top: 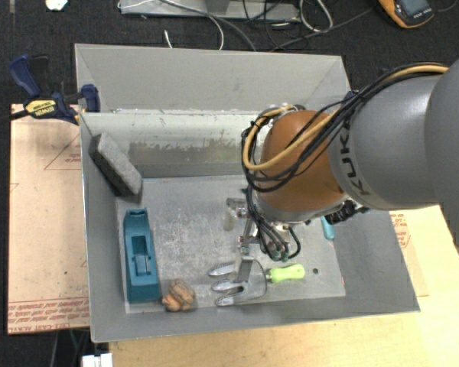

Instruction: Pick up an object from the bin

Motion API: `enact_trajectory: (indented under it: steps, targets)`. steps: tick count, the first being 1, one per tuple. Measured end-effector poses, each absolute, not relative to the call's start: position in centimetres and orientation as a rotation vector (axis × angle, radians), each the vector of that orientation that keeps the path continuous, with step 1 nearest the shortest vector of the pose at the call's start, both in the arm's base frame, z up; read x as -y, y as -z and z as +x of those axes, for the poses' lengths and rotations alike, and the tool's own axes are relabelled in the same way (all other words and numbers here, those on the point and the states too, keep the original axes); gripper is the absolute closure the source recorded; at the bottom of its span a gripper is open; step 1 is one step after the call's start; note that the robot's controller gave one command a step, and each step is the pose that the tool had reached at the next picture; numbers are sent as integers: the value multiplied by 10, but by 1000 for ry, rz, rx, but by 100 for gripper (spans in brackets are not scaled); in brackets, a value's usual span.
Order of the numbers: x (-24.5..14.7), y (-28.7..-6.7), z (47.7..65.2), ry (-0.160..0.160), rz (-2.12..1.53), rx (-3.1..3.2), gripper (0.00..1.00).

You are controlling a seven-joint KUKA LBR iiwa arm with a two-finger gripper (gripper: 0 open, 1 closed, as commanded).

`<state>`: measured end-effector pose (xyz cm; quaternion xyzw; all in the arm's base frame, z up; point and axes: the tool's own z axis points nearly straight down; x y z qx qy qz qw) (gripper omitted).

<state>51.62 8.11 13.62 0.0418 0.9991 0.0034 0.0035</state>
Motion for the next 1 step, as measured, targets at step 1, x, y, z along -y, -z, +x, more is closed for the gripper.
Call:
enact_trajectory:
  steps: [1]
  targets:
    - [-81,-136,516,-11,132,-3132,0]
